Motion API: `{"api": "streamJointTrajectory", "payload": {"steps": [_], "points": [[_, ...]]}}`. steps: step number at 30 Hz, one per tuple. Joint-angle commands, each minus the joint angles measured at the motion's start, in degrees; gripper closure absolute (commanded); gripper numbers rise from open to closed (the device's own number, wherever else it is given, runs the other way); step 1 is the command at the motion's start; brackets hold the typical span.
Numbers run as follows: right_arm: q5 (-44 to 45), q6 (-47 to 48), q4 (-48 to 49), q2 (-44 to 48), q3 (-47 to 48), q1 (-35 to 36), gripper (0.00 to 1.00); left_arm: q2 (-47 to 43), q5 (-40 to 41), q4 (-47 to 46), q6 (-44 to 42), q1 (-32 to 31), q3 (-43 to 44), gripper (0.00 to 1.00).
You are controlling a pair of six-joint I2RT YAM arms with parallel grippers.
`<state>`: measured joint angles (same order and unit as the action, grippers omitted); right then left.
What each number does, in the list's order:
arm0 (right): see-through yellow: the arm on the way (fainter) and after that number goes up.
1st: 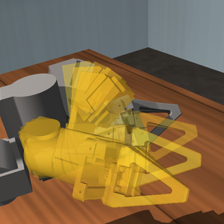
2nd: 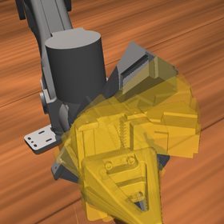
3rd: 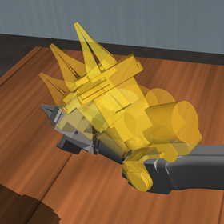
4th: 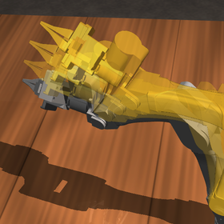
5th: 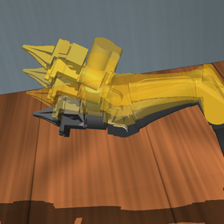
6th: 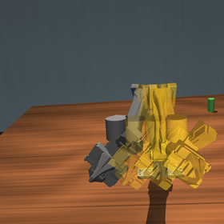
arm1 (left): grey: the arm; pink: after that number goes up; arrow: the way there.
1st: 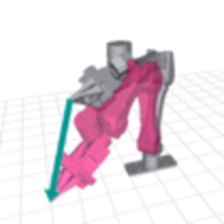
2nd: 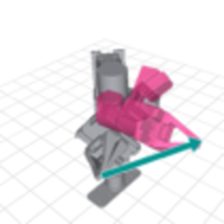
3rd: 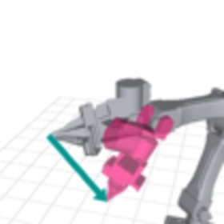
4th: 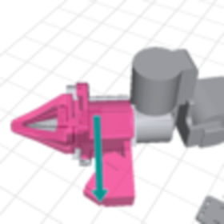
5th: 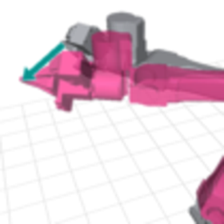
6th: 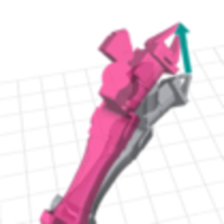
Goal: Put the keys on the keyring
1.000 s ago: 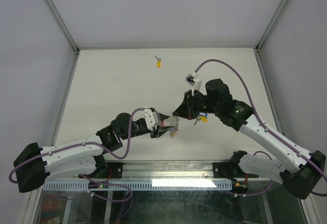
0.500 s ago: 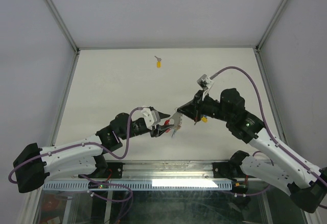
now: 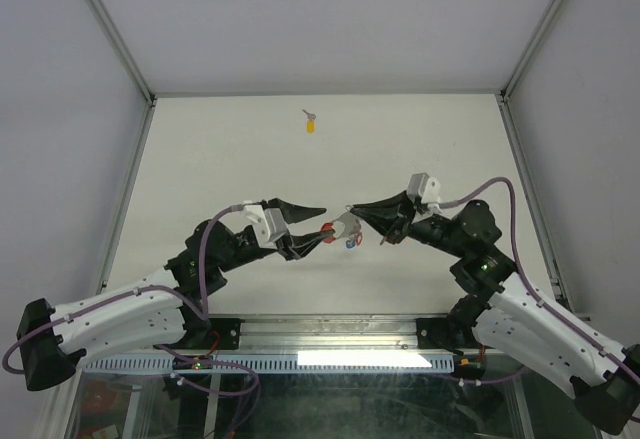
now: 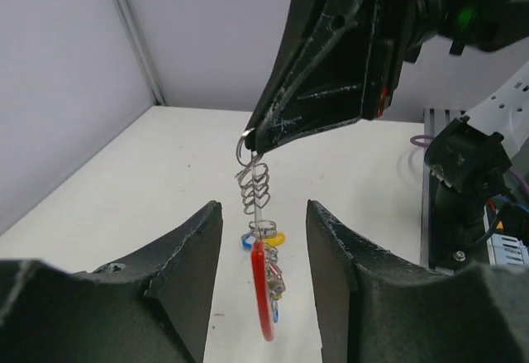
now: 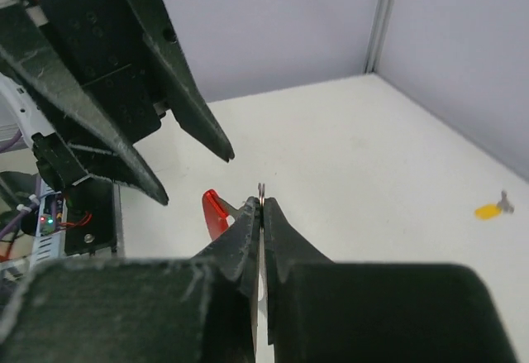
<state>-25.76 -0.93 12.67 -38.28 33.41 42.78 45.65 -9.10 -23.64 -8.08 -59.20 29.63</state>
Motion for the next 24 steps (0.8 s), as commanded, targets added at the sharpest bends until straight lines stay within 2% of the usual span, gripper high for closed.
{"api": "streamJointTrajectory", "payload": {"steps": [1,4,14,19,24], "points": [[-6.55,7.88,22.67,2.38,-4.54,0.19,1.00,-2.53,-1.97,0.82,0.81,-0.11,3.30,0.56],[-9.11,10.04,28.79,2.22,-6.37,0.18,1.00,-3.96,-2.76,1.53,0.72,-0.09,3.91,0.56],[-18.96,13.88,40.27,0.59,-7.75,0.19,1.00,-6.21,-5.04,3.18,0.03,-0.05,5.71,0.60],[-23.53,9.22,48.44,-2.40,-7.76,0.15,1.00,-6.59,-8.50,3.08,-0.64,-0.04,7.03,0.65],[-22.11,6.03,53.93,-4.45,-7.96,1.32,1.00,-7.12,-13.84,1.58,-0.89,-0.06,7.45,0.65]]}}
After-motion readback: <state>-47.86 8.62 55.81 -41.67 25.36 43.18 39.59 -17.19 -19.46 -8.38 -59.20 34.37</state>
